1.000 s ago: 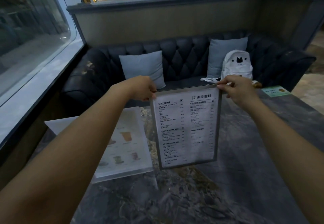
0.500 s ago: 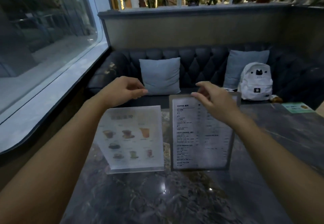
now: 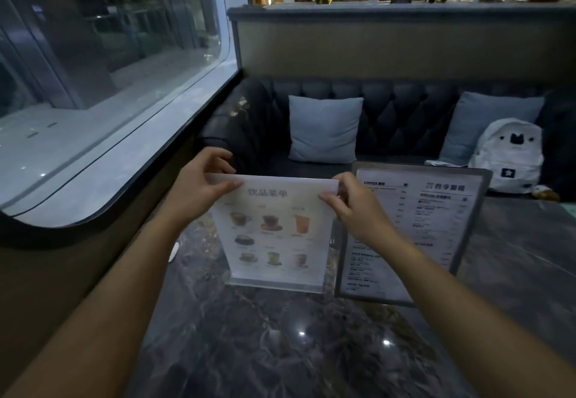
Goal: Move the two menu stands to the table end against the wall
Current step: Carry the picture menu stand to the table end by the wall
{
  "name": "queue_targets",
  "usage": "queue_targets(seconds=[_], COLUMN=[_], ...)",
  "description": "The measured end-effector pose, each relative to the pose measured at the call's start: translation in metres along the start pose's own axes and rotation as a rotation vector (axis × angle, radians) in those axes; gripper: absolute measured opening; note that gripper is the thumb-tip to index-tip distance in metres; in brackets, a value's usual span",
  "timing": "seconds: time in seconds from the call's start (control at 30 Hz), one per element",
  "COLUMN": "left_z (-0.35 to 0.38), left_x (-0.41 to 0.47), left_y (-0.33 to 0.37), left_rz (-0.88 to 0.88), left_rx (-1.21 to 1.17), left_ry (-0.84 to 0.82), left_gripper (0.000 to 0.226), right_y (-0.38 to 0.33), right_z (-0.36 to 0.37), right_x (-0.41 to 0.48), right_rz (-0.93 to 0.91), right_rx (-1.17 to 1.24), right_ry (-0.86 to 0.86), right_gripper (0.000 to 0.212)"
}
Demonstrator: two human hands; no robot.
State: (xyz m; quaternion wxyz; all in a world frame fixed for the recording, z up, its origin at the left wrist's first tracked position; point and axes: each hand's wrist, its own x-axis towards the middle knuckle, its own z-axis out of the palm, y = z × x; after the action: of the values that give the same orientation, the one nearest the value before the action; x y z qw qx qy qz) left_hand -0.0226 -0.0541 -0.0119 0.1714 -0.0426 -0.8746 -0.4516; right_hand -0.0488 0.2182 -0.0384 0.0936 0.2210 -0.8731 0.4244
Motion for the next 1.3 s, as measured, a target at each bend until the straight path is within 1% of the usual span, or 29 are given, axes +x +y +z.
queue_targets(seconds=[0.07,0.17,0.27,0.33,0.43,0.5,0.63,0.67,0.77,0.87,1.03,1.17,1.3], left_z=[0.005,0.011,0.017,0.022,0.028,0.034,0.050,0.053,0.059,0.061,0.056,0.048,0.027], left_x=[-0.002,-0.006,-0.014,-0.019,-0.027,-0.035,-0.053,-0.056,-0.063,-0.066,-0.077,-0.094,-0.120], left_y=[-0.001,-0.009,-0.021,-0.030,-0.046,-0.058,-0.081,-0.086,-0.096,-0.095,-0.090,-0.081,-0.073], left_rz=[-0.007,-0.089,-0.188,-0.216,-0.248,-0.269,-0.371,-0.411,-0.494,-0.489,-0.421,-0.389,-0.379], left_rx=[-0.101,-0.268,-0.433,-0.496,-0.533,-0.534,-0.489,-0.485,-0.504,-0.519,-0.432,-0.384,-0.312], left_ry=[0.131,0.215,0.276,0.262,0.249,0.208,0.108,0.104,0.162,0.205,0.182,0.224,0.254], left_gripper=[0.048,0.051,0.037,0.024,0.017,0.016,0.010,0.008,0.015,0.010,0.004,0.014,0.010], right_y=[0.001,0.004,0.007,0.008,0.014,0.024,0.043,0.047,0.053,0.055,0.050,0.043,0.029], right_z=[0.004,0.006,0.008,0.009,0.014,0.019,0.032,0.035,0.039,0.041,0.039,0.037,0.047], right_x=[0.000,0.000,0.002,0.001,-0.004,-0.011,-0.026,-0.029,-0.032,-0.032,-0.032,-0.029,-0.022], right_rz=[0.033,0.057,0.062,0.059,0.083,0.121,0.231,0.243,0.250,0.239,0.230,0.173,0.135], right_rx=[0.042,0.095,0.105,0.124,0.147,0.124,0.035,0.015,-0.003,0.018,0.090,0.136,0.216], right_ry=[-0.001,0.002,0.015,0.030,0.011,-0.022,-0.145,-0.159,-0.162,-0.157,-0.108,-0.067,-0.069], right_gripper=[0.022,0.020,0.019,0.016,0.013,0.008,0.009,0.010,0.010,0.009,0.009,0.009,0.008])
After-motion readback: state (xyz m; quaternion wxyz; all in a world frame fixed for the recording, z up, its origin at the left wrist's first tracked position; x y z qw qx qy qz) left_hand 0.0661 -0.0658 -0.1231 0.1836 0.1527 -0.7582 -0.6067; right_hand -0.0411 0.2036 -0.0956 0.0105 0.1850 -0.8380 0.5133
